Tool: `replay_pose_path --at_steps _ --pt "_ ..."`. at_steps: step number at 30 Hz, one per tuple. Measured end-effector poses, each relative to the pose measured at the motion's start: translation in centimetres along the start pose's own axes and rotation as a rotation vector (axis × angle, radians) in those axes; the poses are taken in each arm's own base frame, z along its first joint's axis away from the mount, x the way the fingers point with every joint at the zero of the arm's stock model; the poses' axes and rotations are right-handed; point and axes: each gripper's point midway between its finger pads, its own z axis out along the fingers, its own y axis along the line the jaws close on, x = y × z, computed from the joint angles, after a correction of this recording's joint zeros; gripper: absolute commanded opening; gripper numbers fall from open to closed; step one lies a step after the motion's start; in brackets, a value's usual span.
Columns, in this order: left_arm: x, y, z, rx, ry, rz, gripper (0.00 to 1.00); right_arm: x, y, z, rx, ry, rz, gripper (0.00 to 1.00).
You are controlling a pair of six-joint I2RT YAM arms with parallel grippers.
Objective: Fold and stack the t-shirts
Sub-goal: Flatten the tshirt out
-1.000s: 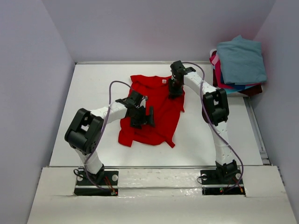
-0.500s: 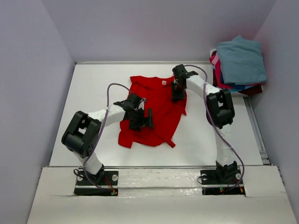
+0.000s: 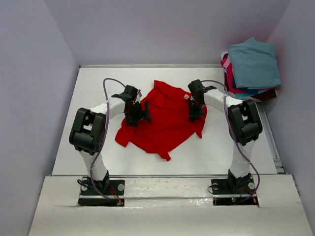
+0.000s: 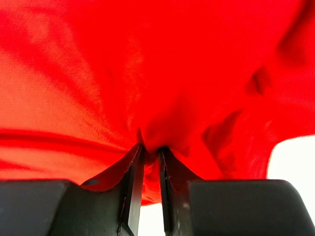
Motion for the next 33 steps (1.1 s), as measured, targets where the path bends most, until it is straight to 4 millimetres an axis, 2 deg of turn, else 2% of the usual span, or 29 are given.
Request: replay_pose_path --at_steps 4,7,10,12,16,18,21,25,27,31,32,33 --pt "-3.0 0.7 0.1 -0.015 -0.023 -0.017 0.98 3.2 -0.7 -1.0 -0.006 0.053 0.02 0.21" --pt "-5.4 0.0 0.9 -0.011 -0.033 -0.008 0.98 5.4 -1.0 -1.7 -0.01 0.094 0.019 0.19" --pt "-8.0 -0.9 1.9 -0.004 -0.04 0.003 0.98 7.1 -0.5 -2.2 -0.032 0.126 0.002 0.17" --pt "-10.2 -1.8 2.7 0.005 -0.054 0.016 0.98 8.6 0.5 -2.7 -0.056 0.157 -0.029 0.17" --pt "-14.8 -3.6 4.1 0.025 -0.088 0.038 0.98 11.7 3.9 -3.9 -0.103 0.198 -0.134 0.17" --pt "-16.0 -4.1 4.6 0.039 -0.097 0.042 0.98 13.0 5.6 -4.4 -0.126 0.211 -0.181 0.17" --pt "-17.0 -4.8 5.0 0.059 -0.097 0.046 0.98 14.8 7.5 -5.1 -0.156 0.236 -0.229 0.17" --pt "-17.0 -4.9 5.0 0.065 -0.087 0.051 0.99 14.6 8.2 -5.9 -0.159 0.231 -0.228 0.21" --pt "-16.9 -4.9 5.1 0.066 -0.09 0.056 0.99 14.0 8.2 -6.2 -0.142 0.215 -0.224 0.28" --pt "-15.1 -4.0 4.1 0.045 -0.087 0.072 0.99 12.7 8.0 -6.9 -0.106 0.179 -0.208 0.4" --pt "-14.6 -3.6 3.7 0.033 -0.083 0.075 0.99 12.5 8.1 -7.1 -0.102 0.172 -0.205 0.49" --pt "-14.2 -3.5 3.4 0.025 -0.085 0.081 0.99 11.9 8.2 -7.5 -0.095 0.156 -0.202 0.52"
